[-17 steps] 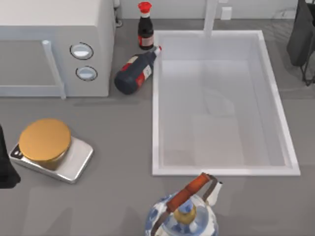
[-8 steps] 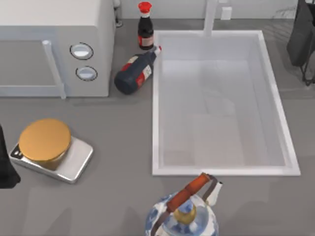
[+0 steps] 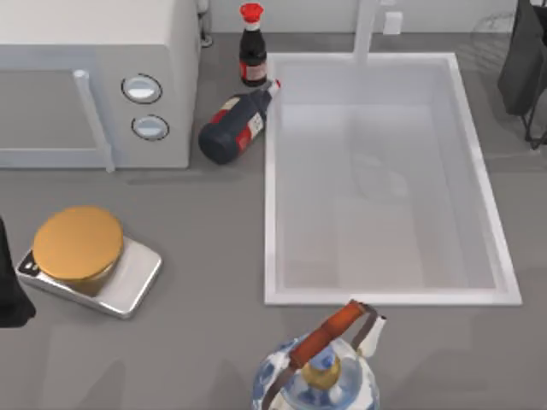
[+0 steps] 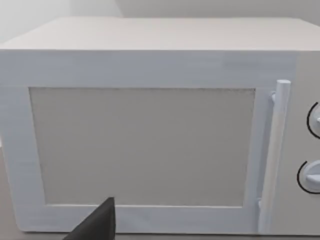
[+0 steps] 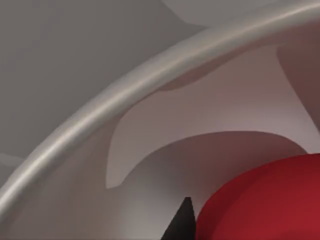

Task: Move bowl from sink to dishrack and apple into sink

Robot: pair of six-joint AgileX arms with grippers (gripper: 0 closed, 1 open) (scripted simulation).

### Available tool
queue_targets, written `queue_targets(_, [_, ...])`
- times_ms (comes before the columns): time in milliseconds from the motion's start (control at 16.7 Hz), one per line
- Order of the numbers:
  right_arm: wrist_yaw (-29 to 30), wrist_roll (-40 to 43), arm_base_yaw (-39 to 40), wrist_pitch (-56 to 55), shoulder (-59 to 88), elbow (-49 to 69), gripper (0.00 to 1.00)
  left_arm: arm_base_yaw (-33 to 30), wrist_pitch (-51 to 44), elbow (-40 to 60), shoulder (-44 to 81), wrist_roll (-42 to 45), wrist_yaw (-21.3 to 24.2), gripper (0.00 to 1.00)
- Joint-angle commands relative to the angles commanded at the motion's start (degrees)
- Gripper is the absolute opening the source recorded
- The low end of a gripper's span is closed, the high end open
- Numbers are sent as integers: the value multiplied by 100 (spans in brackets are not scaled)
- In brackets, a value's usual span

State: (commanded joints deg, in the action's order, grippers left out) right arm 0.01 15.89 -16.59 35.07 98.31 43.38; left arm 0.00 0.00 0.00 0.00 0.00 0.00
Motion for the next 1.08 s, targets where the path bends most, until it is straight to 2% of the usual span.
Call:
queue_targets(720, [0,0,0,0,0,0,2,0,0,0,0,0,0,100])
queue_targets(1080, [0,0,0,0,0,0,0,0,0,0,0,0,0,100])
